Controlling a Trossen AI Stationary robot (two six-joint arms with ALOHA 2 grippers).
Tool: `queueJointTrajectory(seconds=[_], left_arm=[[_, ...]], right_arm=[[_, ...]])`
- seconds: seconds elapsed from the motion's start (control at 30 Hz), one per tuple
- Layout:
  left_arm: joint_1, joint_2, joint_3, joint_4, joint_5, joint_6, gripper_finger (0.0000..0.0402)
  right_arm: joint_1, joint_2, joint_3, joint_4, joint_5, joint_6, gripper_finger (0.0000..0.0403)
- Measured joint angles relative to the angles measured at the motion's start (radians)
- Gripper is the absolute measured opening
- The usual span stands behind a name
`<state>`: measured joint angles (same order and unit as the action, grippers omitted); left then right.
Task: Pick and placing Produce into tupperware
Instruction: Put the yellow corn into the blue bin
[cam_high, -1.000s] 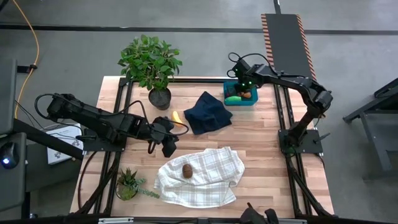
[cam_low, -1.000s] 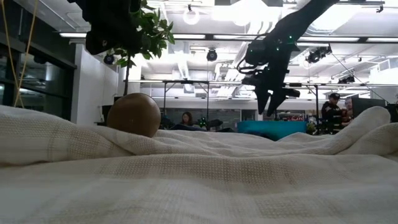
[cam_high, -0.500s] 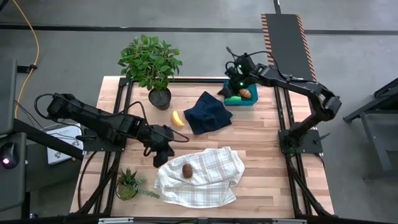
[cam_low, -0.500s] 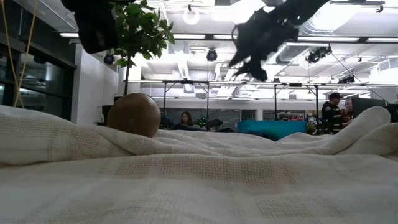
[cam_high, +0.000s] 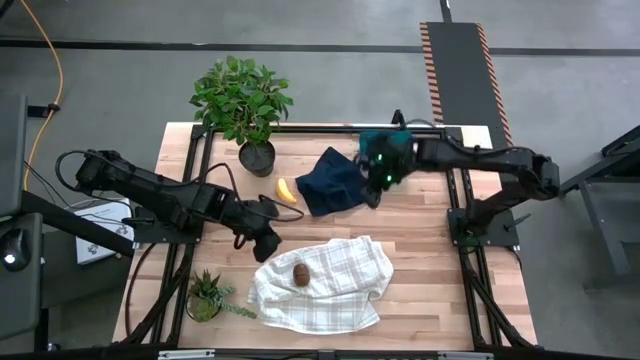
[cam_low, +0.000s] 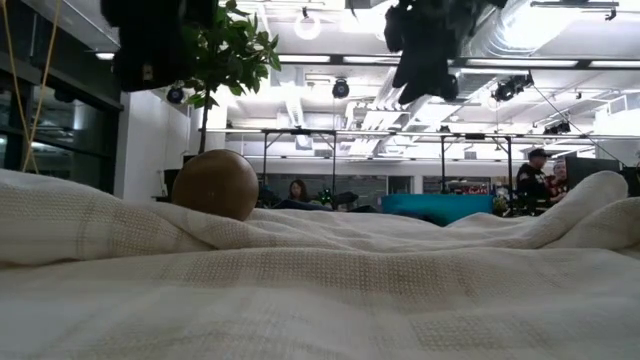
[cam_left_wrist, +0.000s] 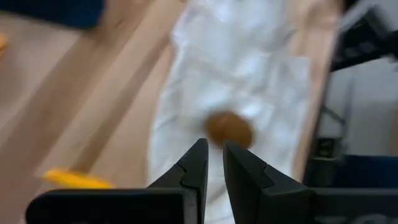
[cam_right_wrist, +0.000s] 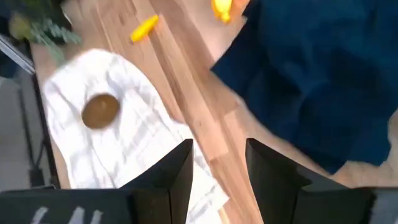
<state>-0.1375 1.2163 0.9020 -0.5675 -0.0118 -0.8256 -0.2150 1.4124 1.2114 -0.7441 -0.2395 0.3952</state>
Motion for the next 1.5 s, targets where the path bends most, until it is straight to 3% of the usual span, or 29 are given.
queueJointTrajectory(seconds=[0.23, 0.37, 0.57, 0.87, 1.27, 1.5], left_arm=[[-0.051, 0.0, 0.0, -0.308, -0.014, -0.01, 0.004], [-0.142, 0.0, 0.0, -0.365, -0.033, -0.06, 0.004], [-0.228, 0.0, 0.0, -0.334, -0.149, -0.437, 0.004], [-0.229, 0.031, 0.0, -0.266, -0.286, -0.866, 0.004], [-0.184, 0.213, 0.0, -0.286, -0.24, -1.03, 0.004], [-0.064, 0.25, 0.0, -0.203, -0.133, -0.841, 0.0056]], right_arm=[[0.182, 0.0, 0.0, -0.016, 0.159, 0.066, 0.0139], [0.238, 0.0, 0.0, -0.001, 0.237, 0.088, 0.0139], [0.257, 0.0, 0.0, 0.059, 0.307, 0.102, 0.0139], [0.255, 0.001, 0.0, 0.074, 0.356, 0.07, 0.0139], [0.255, 0.001, -0.001, 0.051, 0.359, -0.032, 0.0139], [0.248, 0.001, -0.001, 0.022, 0.358, -0.084, 0.0139]])
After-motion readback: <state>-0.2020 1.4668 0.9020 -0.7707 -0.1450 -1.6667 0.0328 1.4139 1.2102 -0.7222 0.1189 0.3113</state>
